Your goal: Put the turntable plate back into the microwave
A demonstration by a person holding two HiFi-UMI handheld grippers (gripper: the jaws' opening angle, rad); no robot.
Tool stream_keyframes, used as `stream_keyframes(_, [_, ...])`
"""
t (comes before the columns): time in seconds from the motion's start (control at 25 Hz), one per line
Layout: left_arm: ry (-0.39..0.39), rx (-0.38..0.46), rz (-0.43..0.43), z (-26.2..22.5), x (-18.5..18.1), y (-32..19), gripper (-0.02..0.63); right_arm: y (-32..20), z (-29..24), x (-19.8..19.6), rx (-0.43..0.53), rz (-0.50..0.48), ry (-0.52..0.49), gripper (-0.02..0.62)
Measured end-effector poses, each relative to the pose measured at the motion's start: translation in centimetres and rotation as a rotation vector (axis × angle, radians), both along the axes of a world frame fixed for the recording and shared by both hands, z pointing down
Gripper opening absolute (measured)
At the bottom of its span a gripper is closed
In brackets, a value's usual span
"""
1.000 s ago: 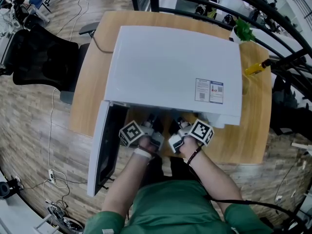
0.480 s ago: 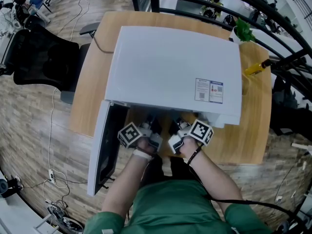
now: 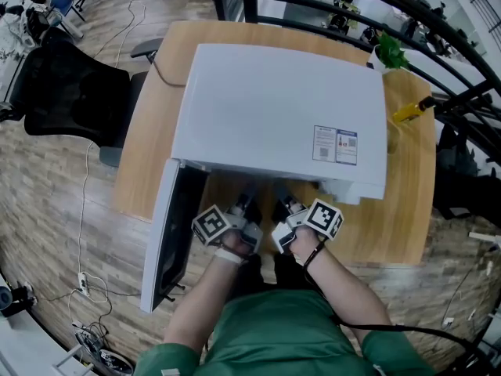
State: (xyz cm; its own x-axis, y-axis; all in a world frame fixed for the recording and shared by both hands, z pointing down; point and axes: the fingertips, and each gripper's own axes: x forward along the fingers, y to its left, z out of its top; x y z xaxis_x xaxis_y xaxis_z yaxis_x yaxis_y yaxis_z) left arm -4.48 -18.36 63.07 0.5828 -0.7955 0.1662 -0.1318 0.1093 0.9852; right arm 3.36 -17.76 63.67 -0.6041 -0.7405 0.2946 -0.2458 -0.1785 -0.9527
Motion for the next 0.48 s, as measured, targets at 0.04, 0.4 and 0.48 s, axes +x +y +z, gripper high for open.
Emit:
stream_keyframes(0.04, [-0.005, -0.002, 0.009, 0.0, 0.2, 0.4, 0.031, 0.2, -0.2, 0.0, 0.0, -0.004, -0.002, 0.02])
stream_keyframes(0.4, [-0.144, 0.057, 0.117, -3.0, 1.6, 3.7, 0.031, 2.9, -4.0, -0.2, 0.085, -0.087, 0.013, 0.018])
stream_keyframes(0.48, [-0.219, 0.081, 0.152, -4.0, 1.9, 4.6, 0.031, 3.6, -5.5, -0.1, 0.136, -0.136, 0.084, 0.018])
